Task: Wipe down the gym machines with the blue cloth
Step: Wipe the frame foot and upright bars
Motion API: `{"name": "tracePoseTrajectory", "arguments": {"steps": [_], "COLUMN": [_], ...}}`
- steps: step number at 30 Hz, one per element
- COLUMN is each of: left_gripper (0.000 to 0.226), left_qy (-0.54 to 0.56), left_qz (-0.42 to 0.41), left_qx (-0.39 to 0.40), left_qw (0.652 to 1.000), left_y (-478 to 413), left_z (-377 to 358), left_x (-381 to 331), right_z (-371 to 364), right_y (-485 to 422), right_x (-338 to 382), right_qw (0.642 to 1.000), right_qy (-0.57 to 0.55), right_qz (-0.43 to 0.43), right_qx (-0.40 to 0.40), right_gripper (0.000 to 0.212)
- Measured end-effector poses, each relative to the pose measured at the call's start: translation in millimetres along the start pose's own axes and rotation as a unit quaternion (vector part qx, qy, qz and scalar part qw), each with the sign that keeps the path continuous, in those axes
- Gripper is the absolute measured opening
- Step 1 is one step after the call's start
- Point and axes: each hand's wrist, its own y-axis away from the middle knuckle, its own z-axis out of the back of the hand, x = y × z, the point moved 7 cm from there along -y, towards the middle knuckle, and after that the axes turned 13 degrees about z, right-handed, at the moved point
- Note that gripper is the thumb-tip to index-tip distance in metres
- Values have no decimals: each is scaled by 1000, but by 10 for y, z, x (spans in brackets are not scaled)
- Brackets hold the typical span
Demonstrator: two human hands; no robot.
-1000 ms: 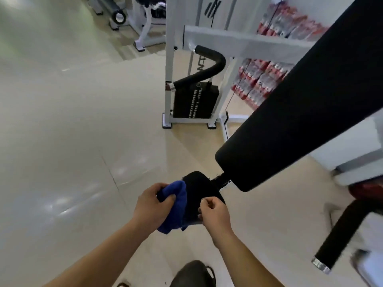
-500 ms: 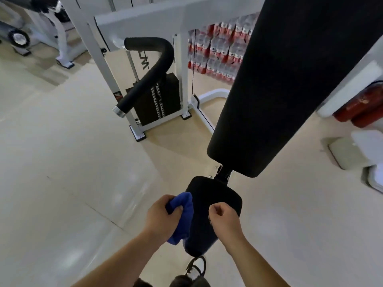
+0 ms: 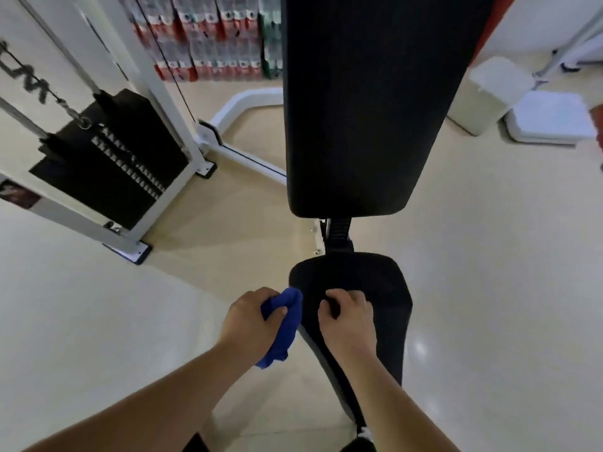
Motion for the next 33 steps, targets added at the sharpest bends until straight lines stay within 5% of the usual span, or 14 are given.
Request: {"name": "tracePoseTrajectory", "arguments": {"steps": [8,15,17,20,26,29,33], "left_gripper": [15,18,16,13,13,10,7], "left_qy": [3,4,-27,-67,-131,-158,-165], "left_qz": [-71,-103,-119,-148,-223,-283,-325], "left_qx": [7,46,58,61,116,126,127], "left_qw": [997,994,991,985,959,938,923], "left_y": [-1020,-1719,-2065,-2666,-3636,-3927,-4191], "left_z": [-295,-784,-900,-983,-1507,-1876,-2327], "left_x": [512,1019,1157,1389,1706,1719,1748], "right_z": [-661,-832,-1265,-2248,-3115,-3432,-3808], "right_y": [-79,61,210,239,-671,-943,-1086], "right_x": [-275,-88,208,184,-1344,-1980,-2537], "right_qw": [962,934,921,919,967,993,984], "right_qy": [239,278,233,174,230,94,-56], "right_qz": [58,133,219,313,79,-53,-152], "right_qx": [-123,-181,-222,-167,-80,-48,-78], "right_gripper": [51,37,29,21,23,31,36]}}
